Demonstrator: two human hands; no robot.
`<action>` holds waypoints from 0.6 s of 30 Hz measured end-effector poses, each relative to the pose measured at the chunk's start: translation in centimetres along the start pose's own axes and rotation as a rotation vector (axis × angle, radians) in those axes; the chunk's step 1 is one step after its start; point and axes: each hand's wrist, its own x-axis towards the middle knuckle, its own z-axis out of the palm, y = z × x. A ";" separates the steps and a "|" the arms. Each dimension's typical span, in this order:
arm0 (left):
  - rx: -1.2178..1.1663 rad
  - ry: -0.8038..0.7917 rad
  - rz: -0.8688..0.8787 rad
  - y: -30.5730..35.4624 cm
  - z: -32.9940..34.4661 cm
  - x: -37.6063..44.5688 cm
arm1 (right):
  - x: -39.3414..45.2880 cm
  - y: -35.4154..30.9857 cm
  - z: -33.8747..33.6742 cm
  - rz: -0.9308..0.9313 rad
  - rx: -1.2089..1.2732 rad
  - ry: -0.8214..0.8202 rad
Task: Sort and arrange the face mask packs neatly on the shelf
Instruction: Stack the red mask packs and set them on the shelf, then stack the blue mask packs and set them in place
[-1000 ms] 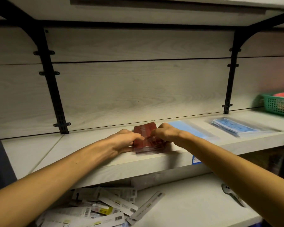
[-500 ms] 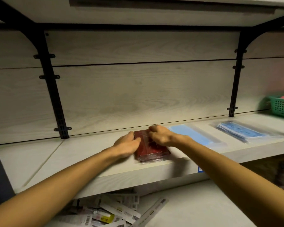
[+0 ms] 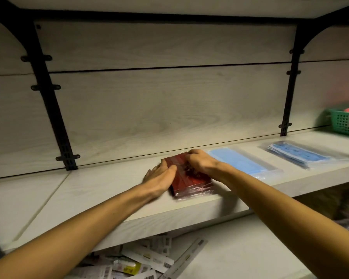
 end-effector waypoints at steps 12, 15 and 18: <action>0.401 0.008 0.167 -1.5 0.3 1.2 | -2.0 0.0 0.4 -0.188 -0.533 -0.105; 0.453 0.003 0.170 -1.9 0.5 1.3 | -2.4 0.9 0.7 -0.187 -0.539 -0.103; 0.473 -0.004 0.156 -1.8 0.6 1.4 | -1.9 1.1 0.7 -0.183 -0.563 -0.112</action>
